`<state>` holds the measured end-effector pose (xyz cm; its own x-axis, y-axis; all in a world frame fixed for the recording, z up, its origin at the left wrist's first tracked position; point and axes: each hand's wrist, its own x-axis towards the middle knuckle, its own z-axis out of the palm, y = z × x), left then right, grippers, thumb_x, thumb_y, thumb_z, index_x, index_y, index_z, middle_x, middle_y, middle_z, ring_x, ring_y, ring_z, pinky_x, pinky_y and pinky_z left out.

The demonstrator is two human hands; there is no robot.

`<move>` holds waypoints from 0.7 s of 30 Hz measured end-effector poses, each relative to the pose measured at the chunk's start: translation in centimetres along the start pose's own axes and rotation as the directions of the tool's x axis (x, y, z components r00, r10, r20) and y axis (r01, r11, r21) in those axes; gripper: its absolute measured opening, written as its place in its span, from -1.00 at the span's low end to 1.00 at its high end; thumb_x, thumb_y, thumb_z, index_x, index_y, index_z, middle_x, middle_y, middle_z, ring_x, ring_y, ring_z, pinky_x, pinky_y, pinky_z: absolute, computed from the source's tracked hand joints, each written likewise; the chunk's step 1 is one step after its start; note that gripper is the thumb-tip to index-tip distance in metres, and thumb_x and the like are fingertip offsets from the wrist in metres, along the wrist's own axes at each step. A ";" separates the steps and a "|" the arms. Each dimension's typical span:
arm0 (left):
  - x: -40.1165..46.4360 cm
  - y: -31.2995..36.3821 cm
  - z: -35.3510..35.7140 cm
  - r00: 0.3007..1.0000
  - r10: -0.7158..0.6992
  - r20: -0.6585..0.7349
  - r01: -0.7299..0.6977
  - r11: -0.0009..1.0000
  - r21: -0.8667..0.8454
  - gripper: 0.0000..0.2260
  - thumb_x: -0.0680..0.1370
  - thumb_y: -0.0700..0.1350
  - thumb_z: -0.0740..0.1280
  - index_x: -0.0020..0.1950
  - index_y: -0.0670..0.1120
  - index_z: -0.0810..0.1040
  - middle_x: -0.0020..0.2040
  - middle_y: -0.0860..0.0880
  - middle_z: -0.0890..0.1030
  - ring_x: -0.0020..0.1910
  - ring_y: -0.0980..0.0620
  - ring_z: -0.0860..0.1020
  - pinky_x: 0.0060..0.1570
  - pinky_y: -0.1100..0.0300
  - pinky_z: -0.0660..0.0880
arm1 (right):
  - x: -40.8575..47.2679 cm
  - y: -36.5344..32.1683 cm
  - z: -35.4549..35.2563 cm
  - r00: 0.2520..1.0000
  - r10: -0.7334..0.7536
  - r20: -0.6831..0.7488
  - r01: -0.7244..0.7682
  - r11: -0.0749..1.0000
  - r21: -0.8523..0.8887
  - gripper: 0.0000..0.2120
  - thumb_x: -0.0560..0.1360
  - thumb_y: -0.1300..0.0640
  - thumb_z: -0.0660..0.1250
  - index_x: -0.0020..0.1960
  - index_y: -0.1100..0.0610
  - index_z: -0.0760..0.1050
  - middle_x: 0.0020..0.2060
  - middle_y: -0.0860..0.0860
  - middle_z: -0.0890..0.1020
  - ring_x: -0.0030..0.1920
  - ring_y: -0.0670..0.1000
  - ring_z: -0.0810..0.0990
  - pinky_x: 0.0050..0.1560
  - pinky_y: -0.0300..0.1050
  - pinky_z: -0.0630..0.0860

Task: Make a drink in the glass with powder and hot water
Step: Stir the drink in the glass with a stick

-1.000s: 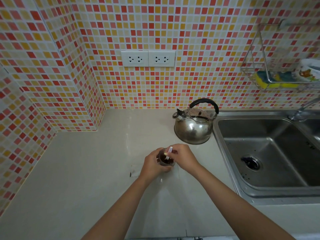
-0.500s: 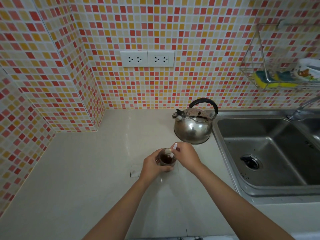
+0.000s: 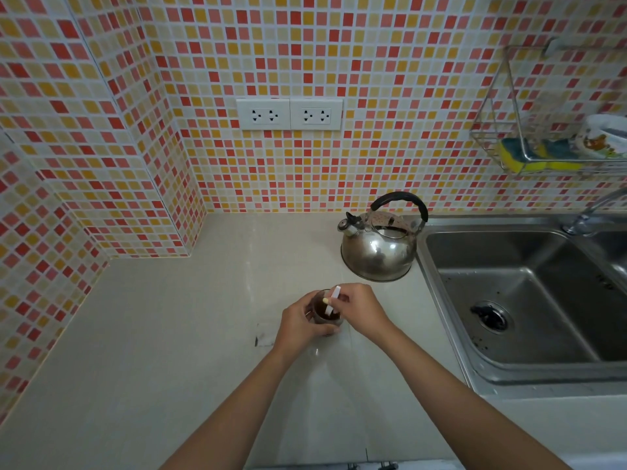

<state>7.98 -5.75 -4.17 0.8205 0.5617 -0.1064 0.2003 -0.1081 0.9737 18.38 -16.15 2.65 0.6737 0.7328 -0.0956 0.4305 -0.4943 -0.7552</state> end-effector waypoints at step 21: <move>-0.1 0.3 -0.1 1.000 0.001 0.010 -0.001 1.000 0.016 -0.34 0.18 -0.24 0.63 0.26 -0.01 0.58 0.10 0.08 0.68 0.10 0.16 0.62 0.11 0.35 0.53 | 0.0 0.3 0.3 0.999 0.014 -0.045 -0.014 1.000 -0.010 -0.80 0.53 0.10 0.29 -0.10 0.16 0.66 -0.20 0.12 0.70 -0.16 0.11 0.64 -0.11 0.00 0.56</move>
<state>7.90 -5.79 -3.85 0.8258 0.5535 -0.1079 0.2083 -0.1216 0.9705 18.33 -16.15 2.21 0.7056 0.7044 -0.0769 0.4272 -0.5094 -0.7470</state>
